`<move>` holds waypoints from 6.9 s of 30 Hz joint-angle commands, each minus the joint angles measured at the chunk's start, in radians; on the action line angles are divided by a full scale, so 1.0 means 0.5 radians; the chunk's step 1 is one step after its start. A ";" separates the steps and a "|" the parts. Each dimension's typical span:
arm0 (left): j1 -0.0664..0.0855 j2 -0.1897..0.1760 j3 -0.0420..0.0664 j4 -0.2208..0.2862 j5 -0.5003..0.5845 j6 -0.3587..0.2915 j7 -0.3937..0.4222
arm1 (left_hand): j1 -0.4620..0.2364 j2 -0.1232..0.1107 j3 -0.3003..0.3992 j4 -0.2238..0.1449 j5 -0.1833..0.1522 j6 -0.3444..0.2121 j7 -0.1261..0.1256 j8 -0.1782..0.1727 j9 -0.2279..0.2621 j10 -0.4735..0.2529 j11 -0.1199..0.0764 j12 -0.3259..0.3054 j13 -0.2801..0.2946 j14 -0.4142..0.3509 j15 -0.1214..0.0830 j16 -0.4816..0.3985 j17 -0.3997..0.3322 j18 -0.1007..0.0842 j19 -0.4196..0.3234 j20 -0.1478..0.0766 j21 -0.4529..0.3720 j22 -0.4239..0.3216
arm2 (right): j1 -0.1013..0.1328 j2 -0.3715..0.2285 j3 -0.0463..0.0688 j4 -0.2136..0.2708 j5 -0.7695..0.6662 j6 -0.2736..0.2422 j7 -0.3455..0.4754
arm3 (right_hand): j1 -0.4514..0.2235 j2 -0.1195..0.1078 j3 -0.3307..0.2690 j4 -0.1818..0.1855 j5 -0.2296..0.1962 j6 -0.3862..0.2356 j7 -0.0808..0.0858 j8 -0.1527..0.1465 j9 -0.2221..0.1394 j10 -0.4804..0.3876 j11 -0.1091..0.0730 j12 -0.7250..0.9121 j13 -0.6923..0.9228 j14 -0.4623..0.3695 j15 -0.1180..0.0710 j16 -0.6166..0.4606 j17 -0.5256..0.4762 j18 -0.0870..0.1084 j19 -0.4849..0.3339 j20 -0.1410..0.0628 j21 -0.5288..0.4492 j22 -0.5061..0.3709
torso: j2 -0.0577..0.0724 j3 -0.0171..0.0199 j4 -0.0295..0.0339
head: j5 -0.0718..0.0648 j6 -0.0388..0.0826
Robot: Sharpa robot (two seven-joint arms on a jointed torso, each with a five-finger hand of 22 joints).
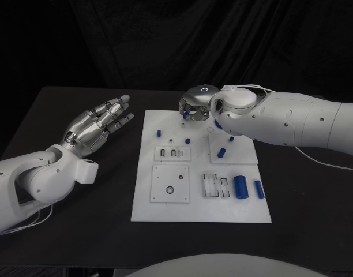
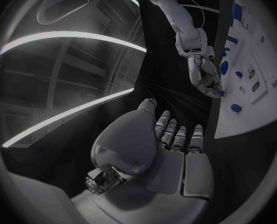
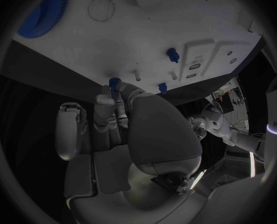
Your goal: Assemble the parts on the task board
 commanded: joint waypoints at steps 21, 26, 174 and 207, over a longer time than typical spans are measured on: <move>0.002 -0.023 0.002 0.007 0.006 0.021 0.004 | -0.008 -0.001 0.014 0.001 0.012 -0.018 0.003 0.003 -0.001 -0.017 0.002 -0.002 0.000 -0.004 0.004 -0.011 -0.002 0.024 -0.009 0.002 -0.001 -0.002 | 0.114 -0.259 0.014 0.205 0.012 -0.283 0.031 | 0.023 0.056 -0.187 -0.041 -0.014 -0.188 -0.008 -0.341 -0.237 -0.286 -0.010 0.092 0.117 -0.078 0.009 -0.069 -0.062 0.002 -0.076 0.016 -0.116 0.188 | -0.001 0.0018 -0.007 | 0.013 0.024; 0.002 -0.023 0.002 0.010 0.006 0.020 -0.002 | -0.009 -0.002 0.015 0.000 0.012 -0.017 0.003 0.003 -0.001 -0.017 0.002 0.000 0.000 -0.001 0.005 -0.010 -0.001 0.024 -0.009 0.003 -0.001 -0.002 | 0.196 -0.465 0.012 0.375 0.062 -0.136 -0.022 | 0.071 0.045 -0.112 -0.050 0.034 -0.071 -0.008 -0.344 -0.257 -0.028 -0.038 0.252 0.177 -0.031 -0.009 -0.037 -0.005 -0.005 -0.046 0.003 -0.096 0.218 | -0.009 0.0021 -0.014 | 0.026 0.019; -0.005 0.037 0.002 -0.060 0.006 0.105 -0.086 | -0.025 0.006 0.047 -0.012 0.007 -0.033 0.016 0.002 -0.002 -0.034 0.016 -0.007 -0.001 -0.016 0.026 -0.016 -0.005 0.025 -0.014 0.010 -0.005 -0.003 | -0.021 -0.222 -0.007 0.339 0.086 0.004 -0.070 | -0.171 0.077 -0.306 0.049 0.451 0.059 0.008 0.151 0.436 1.200 -0.166 2.754 3.007 0.487 -0.058 0.824 1.479 -0.124 0.298 -0.051 0.280 0.527 | -0.014 -0.0049 -0.010 | 0.041 -0.034; -0.005 0.037 0.002 -0.061 0.006 0.115 -0.098 | -0.028 0.006 0.051 -0.014 0.007 -0.034 0.017 0.003 -0.002 -0.035 0.016 -0.006 -0.001 -0.015 0.028 -0.016 -0.005 0.025 -0.014 0.011 -0.005 -0.003 | -0.025 -0.198 -0.006 0.321 0.083 0.093 -0.115 | -0.168 0.007 -0.169 0.016 0.347 -0.261 0.017 -0.370 0.071 1.200 -0.153 2.754 3.007 0.487 -0.041 0.824 1.479 -0.124 0.298 -0.031 0.280 0.527 | -0.015 -0.0033 -0.012 | 0.040 -0.037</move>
